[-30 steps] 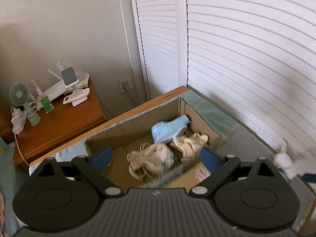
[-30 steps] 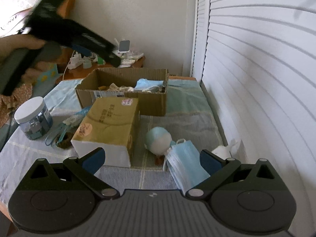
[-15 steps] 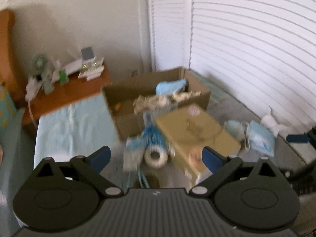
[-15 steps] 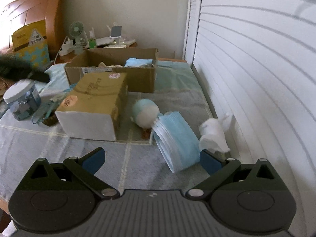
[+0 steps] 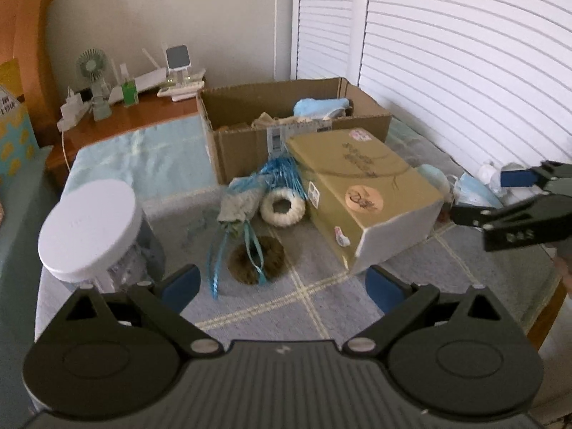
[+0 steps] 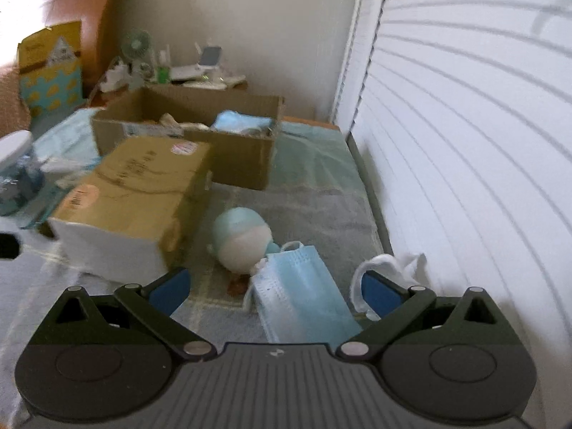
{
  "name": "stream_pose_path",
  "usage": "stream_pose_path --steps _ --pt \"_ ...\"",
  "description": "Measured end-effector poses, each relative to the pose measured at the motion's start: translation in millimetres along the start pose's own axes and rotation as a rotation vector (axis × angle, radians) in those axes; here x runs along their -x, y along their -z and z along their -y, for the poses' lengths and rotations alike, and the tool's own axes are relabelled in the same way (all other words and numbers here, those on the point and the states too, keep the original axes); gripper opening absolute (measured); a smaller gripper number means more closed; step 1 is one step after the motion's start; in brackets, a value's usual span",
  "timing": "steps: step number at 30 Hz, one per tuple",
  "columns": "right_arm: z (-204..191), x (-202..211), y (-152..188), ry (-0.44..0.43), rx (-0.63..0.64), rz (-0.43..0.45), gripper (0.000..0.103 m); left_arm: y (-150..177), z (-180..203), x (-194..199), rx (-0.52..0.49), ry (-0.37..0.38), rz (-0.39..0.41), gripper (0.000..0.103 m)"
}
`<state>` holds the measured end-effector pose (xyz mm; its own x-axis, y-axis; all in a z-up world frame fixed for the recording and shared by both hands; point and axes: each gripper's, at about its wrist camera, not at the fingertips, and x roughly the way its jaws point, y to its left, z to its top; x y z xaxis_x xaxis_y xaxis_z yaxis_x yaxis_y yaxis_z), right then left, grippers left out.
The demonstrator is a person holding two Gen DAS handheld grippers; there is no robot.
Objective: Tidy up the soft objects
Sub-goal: 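Move the left gripper toward the brown coir ring while the right approaches the folded blue mask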
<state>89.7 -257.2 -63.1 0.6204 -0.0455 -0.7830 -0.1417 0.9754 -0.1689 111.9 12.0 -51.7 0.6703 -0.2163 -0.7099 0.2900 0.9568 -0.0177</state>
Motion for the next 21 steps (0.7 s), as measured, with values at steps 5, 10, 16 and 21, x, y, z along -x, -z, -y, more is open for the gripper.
stream_pose_path --steps 5,10,16,21 --pt "-2.9 -11.5 0.7 -0.045 0.012 -0.061 0.103 2.4 -0.8 -1.8 -0.008 -0.008 -0.001 0.099" --pt "-11.5 9.0 2.0 -0.127 0.011 -0.068 0.103 2.1 -5.0 -6.7 0.000 -0.013 -0.011 0.099" --pt "-11.9 21.4 -4.9 -0.087 0.047 -0.005 0.103 2.1 -3.0 -8.5 0.000 -0.002 -0.012 0.099" --pt "-6.4 24.4 -6.2 -0.071 0.043 -0.026 0.103 3.7 -1.8 -8.3 -0.006 0.005 -0.012 0.099"
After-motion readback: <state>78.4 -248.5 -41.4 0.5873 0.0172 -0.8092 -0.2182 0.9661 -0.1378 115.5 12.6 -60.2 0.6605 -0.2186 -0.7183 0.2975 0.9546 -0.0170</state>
